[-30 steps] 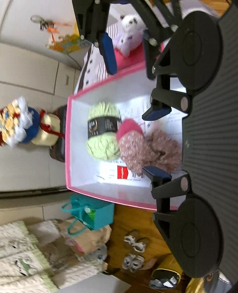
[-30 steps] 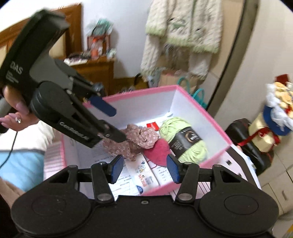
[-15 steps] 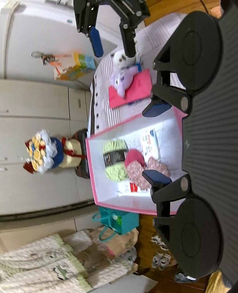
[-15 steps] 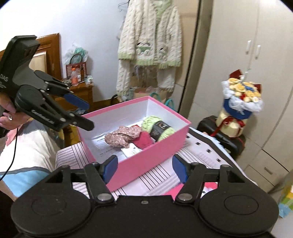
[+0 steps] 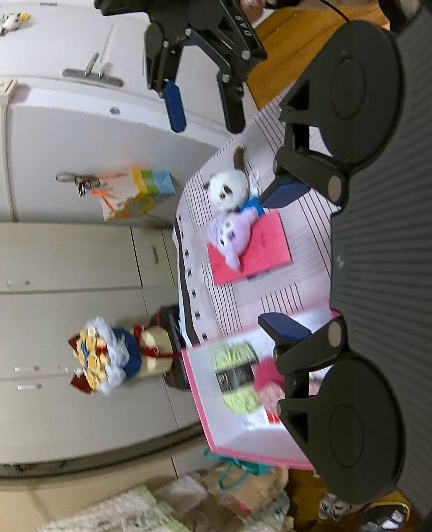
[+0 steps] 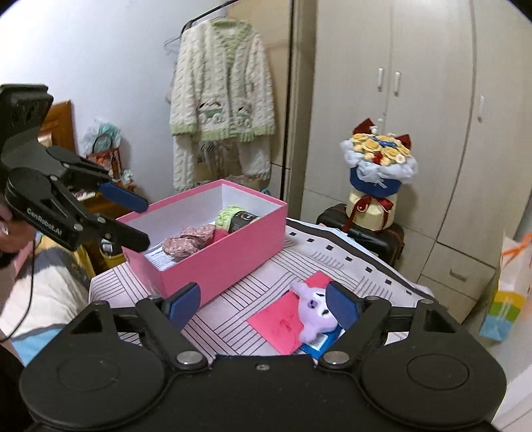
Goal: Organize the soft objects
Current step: 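Withdraw both tools from the box toward the purple plush toy, then grasp the purple plush toy with both tools from opposite sides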
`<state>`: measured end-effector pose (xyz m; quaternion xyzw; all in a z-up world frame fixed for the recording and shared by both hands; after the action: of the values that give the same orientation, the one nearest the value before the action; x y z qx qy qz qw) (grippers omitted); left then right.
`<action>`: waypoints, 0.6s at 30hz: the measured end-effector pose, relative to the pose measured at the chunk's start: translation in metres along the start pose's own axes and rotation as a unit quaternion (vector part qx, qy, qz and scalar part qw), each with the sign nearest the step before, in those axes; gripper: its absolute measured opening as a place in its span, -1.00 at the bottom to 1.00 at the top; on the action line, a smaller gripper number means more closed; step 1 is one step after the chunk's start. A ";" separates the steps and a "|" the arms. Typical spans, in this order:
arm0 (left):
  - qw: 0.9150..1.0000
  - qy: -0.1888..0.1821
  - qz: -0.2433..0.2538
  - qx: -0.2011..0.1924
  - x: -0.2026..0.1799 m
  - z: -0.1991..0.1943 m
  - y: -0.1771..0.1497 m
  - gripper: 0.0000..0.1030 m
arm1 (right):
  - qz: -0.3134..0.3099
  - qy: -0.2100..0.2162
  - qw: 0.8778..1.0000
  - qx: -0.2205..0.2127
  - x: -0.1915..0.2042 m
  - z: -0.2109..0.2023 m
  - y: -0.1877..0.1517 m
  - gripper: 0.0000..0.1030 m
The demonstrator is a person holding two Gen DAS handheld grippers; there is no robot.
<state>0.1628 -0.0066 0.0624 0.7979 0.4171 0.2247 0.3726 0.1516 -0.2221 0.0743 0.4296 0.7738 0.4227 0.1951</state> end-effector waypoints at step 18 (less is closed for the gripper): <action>0.998 0.005 -0.053 -0.034 -0.018 0.116 0.030 0.32 | 0.069 -0.013 0.997 -0.027 -0.045 0.091 -0.046 0.69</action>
<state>0.2456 -0.0802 0.0128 0.7604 0.4533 0.2226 0.4084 0.2141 -0.2281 -0.0175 0.4819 0.7278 0.4508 0.1868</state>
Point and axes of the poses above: each gripper's, at about its wrist camera, not at the fingertips, and z roughly the way its jaws point, x to its left, y to its top, the point moved 4 cm from there along z, roughly the way its jaws point, and after that the axes turned 5 degrees about z, right-handed, at the moved point
